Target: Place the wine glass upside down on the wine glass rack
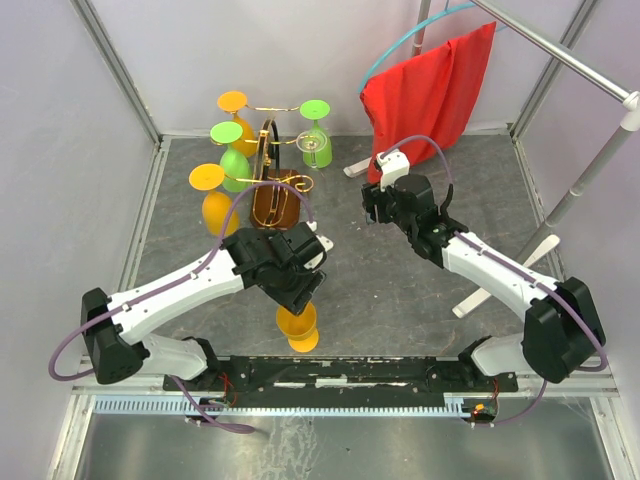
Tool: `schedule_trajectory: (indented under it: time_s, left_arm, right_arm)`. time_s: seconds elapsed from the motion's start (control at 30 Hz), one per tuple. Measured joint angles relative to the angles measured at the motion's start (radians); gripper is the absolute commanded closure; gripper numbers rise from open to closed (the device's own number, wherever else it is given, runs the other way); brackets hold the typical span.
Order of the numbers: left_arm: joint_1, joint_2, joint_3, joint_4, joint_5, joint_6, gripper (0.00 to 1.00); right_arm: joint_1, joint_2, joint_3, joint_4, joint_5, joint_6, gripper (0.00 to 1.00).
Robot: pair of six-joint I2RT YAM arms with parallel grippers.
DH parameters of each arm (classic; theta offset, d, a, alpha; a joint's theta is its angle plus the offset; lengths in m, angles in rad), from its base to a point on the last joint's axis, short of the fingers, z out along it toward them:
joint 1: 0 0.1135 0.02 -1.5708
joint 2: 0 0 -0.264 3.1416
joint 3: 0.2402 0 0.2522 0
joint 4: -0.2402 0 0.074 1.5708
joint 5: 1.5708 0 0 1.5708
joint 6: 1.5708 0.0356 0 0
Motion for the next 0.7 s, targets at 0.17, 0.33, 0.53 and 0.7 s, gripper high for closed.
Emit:
schedule_trajectory:
  time_s: [0.17, 0.33, 0.53, 0.7]
  left_arm:
    - [0.000, 0.001, -0.026, 0.037, -0.020, -0.015, 0.52]
    - [-0.001, 0.001, -0.039, 0.067, -0.023, -0.025, 0.73]
    - [-0.001, 0.001, -0.039, 0.095, -0.023, -0.026, 0.94]
    - [-0.001, 0.001, -0.032, 0.116, -0.022, -0.022, 0.97]
  right_arm:
    - [0.000, -0.003, 0.000, -0.001, 0.002, -0.009, 0.26]
    - [0.000, -0.003, 0.000, -0.006, 0.005, -0.015, 0.26]
    - [0.000, -0.003, -0.002, -0.009, 0.027, -0.014, 0.26]
    - [0.000, -0.003, 0.000, -0.051, 0.103, 0.006, 0.25]
